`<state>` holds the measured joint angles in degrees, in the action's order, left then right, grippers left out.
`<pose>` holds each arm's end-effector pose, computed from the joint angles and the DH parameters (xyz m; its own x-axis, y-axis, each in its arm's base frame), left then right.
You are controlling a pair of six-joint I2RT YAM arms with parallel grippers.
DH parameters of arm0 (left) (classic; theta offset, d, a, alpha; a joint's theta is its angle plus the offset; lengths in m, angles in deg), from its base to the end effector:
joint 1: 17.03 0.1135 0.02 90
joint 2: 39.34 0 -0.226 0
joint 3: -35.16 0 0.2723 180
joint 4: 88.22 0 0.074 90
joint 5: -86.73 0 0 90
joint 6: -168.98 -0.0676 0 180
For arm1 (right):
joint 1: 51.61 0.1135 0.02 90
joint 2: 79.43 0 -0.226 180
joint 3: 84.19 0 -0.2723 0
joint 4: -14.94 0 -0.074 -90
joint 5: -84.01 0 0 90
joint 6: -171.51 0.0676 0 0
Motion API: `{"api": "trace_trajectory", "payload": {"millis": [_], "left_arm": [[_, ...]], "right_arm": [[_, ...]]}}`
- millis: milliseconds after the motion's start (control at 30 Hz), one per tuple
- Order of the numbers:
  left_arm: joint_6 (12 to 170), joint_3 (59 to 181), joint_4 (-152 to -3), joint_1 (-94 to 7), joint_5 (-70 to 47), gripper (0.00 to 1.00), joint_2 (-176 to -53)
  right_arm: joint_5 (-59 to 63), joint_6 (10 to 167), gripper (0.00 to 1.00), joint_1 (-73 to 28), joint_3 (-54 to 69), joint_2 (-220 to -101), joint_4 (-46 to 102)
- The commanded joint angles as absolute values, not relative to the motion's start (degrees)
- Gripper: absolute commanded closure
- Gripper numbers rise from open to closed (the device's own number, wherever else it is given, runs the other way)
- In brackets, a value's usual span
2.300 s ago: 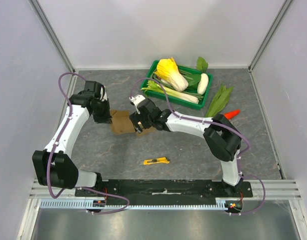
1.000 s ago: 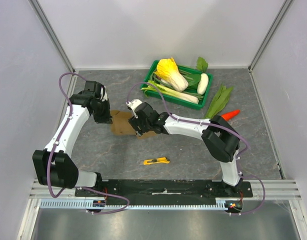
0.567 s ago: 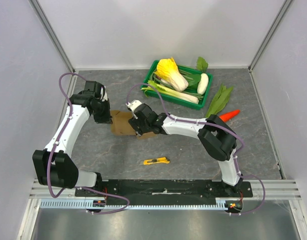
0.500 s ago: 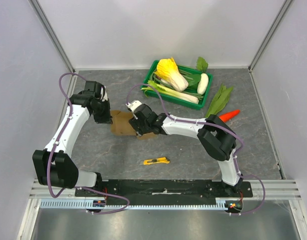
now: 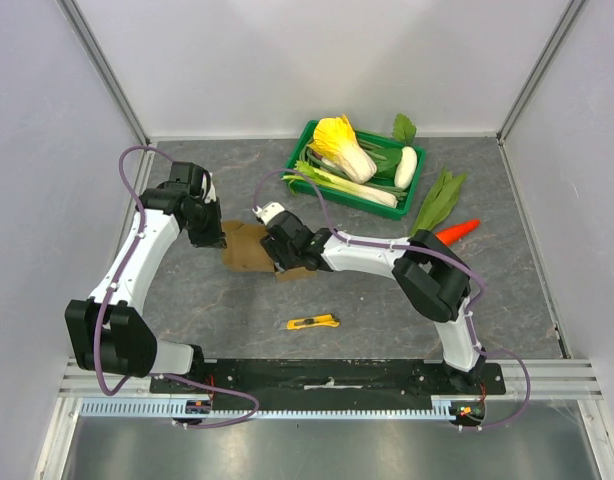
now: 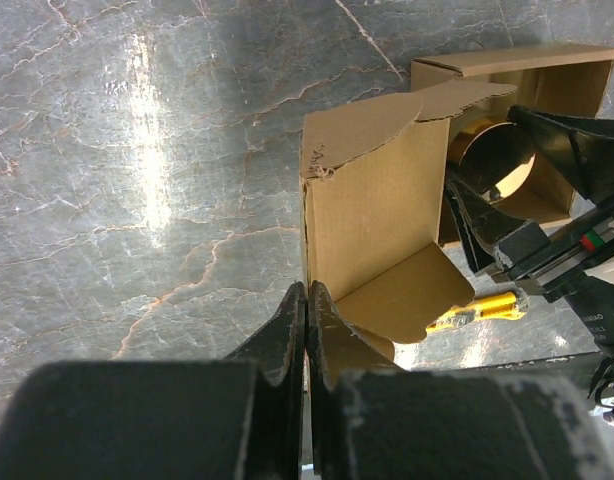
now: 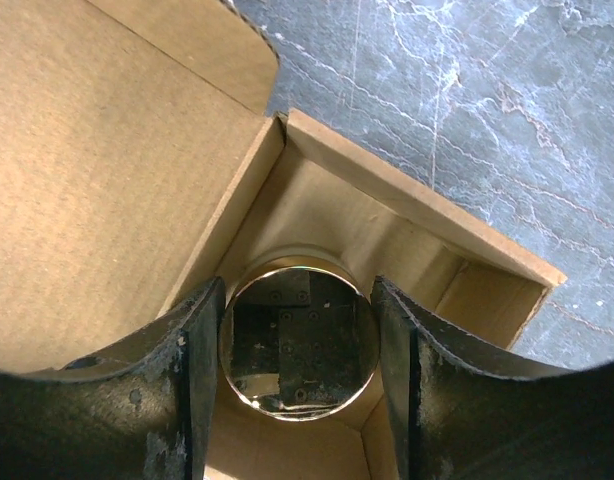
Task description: Unpack the express box
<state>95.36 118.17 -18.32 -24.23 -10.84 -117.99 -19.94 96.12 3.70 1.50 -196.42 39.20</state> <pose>0.3019 -0.0471 0.2274 -0.9167 -0.1660 -0.3634 -0.0836 0.9692 -0.2318 0.2804 0.3765 0.1079 -0.5800 -0.4079 -0.7051 -0.5767 0.8170 0.0018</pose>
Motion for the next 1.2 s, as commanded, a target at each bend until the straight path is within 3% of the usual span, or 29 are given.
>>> {"api": "trace_trajectory", "payload": {"millis": [0, 400, 733, 967, 1167], "left_arm": [[93.30, 118.73, -18.45, -24.32, -10.65, 0.98, -117.30], [94.09, 119.17, -19.50, -24.32, -9.16, 0.97, -117.21], [95.76, 119.87, -20.91, -24.24, -1.79, 0.97, -116.42], [96.99, 120.05, -22.40, -23.01, 2.00, 0.96, -116.59], [97.61, 119.78, -23.37, -22.22, 0.78, 0.90, -115.71]], "right_arm": [[-23.83, 97.33, 0.52, 3.94, -0.59, -191.33, 41.46], [-23.47, 100.58, 0.53, 2.98, -2.09, -182.28, 41.20], [-29.45, 104.54, 0.50, -4.04, 5.81, -174.80, 45.42], [-30.68, 106.12, 0.49, -10.29, 15.30, -175.58, 44.72], [-29.89, 106.74, 0.46, -12.84, 18.92, -178.57, 42.61]]}}
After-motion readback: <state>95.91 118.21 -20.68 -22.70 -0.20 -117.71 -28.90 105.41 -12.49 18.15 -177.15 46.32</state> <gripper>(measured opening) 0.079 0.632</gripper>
